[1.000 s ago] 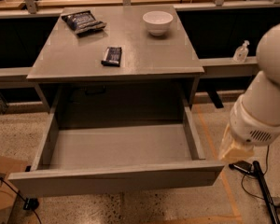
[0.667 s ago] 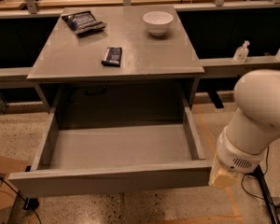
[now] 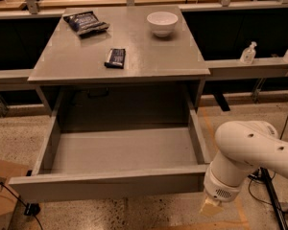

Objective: Close top drawer

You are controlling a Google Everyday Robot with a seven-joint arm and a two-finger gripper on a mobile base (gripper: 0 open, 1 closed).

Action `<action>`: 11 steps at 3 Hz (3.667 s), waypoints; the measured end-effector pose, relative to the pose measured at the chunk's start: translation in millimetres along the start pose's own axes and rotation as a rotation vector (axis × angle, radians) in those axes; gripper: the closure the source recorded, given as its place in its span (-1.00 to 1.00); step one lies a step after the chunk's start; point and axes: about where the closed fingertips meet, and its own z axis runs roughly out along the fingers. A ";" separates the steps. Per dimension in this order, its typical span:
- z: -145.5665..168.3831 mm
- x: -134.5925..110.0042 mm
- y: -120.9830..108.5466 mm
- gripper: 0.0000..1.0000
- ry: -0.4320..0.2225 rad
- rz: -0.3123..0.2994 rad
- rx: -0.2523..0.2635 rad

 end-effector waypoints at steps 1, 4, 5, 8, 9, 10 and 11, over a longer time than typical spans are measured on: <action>3.6 -10.6 -23.8 1.00 -0.049 -0.010 0.063; -30.5 -74.2 -59.4 1.00 -0.135 -0.140 0.229; -69.8 -118.4 -81.1 1.00 -0.200 -0.237 0.326; -105.9 -139.8 -109.3 1.00 -0.246 -0.258 0.422; -109.6 -146.5 -139.5 1.00 -0.244 -0.268 0.484; -109.6 -146.4 -139.4 1.00 -0.244 -0.268 0.484; -124.9 -161.4 -167.8 1.00 -0.277 -0.279 0.536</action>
Offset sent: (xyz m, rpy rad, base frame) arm 0.0248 0.0029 -0.0085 0.0250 -0.0765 -0.0088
